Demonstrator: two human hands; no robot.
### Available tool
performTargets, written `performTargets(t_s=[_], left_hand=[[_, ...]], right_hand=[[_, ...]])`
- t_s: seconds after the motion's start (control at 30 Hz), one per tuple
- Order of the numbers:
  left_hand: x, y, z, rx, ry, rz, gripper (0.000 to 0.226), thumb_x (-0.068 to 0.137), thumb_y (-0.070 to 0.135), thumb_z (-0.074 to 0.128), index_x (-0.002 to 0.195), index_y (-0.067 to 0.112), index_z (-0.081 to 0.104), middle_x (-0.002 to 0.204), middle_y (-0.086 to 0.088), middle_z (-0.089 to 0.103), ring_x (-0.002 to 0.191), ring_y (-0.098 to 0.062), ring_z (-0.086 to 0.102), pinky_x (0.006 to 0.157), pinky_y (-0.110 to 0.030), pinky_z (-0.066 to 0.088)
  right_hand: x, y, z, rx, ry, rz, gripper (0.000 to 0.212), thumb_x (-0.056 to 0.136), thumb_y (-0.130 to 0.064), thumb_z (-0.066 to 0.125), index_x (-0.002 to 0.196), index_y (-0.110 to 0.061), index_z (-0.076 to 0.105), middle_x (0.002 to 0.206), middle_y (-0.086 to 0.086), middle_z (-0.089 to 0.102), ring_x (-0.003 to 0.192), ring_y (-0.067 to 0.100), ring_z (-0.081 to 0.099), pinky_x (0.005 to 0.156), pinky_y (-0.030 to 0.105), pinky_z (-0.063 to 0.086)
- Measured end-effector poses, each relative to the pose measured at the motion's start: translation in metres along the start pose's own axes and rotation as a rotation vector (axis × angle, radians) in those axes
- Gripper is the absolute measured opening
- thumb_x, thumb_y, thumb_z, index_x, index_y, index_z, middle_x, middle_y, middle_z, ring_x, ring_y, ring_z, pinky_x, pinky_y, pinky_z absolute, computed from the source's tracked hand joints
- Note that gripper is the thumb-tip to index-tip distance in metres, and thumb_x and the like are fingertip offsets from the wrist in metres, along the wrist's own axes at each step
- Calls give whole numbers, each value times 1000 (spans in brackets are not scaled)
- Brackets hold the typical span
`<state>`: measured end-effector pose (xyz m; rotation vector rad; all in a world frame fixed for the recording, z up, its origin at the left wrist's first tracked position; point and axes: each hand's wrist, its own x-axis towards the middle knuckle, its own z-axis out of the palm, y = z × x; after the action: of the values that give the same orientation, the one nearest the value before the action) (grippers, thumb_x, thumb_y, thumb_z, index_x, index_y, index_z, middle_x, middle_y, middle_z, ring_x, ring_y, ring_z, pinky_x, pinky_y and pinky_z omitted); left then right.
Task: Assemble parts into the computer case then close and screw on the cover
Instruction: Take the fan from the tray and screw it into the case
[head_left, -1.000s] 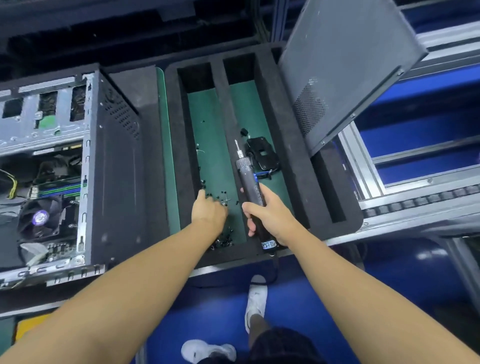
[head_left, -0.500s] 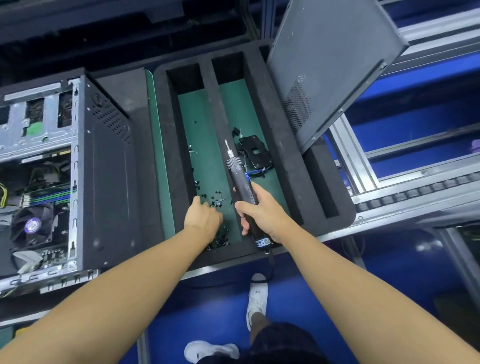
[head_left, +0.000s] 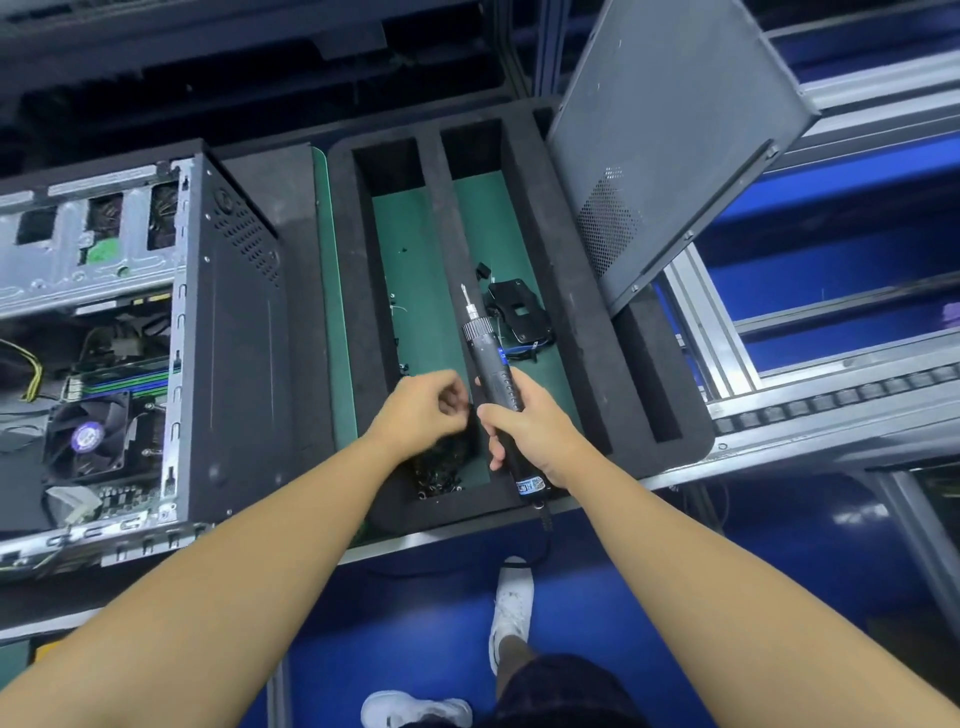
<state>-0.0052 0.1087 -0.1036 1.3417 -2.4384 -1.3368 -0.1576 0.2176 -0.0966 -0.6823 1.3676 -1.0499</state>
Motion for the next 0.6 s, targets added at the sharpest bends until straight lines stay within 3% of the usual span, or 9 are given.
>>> performTargets(t_s=[0.1,0.17,0.47,0.6], left_hand=[[-1,0,-16,-536,6,-119,26,83,6,76,105,17,70,86,-5,77,77,-14,70,76,-23,57],[-4,-1,-20,-756,34,-166,22,84,1,75,103,11,74,92,-12,77,83,-18,73,77,-23,57],[-14,0,-17,-1336,167,-256,18,83,10,71,101,7,71,95,-7,74,82,-16,70,75,-29,58],[-16,7,-27,-1557,281,-234,22,82,19,73,101,10,67,96,-1,73,92,-14,70,80,-29,58]], right_hand=[[0,1,-1,27,-1,13,38,84,-22,65,121,-30,60,70,6,56,52,23,53,57,38,57],[1,1,-1,37,9,30,46,83,-23,66,128,-26,56,70,6,55,51,22,52,58,38,57],[-7,-4,3,-129,-6,37,47,88,-22,65,133,-27,51,67,5,60,54,24,56,64,44,60],[-18,-12,4,-235,-50,79,50,91,-23,67,136,-27,45,64,7,59,54,22,55,56,36,53]])
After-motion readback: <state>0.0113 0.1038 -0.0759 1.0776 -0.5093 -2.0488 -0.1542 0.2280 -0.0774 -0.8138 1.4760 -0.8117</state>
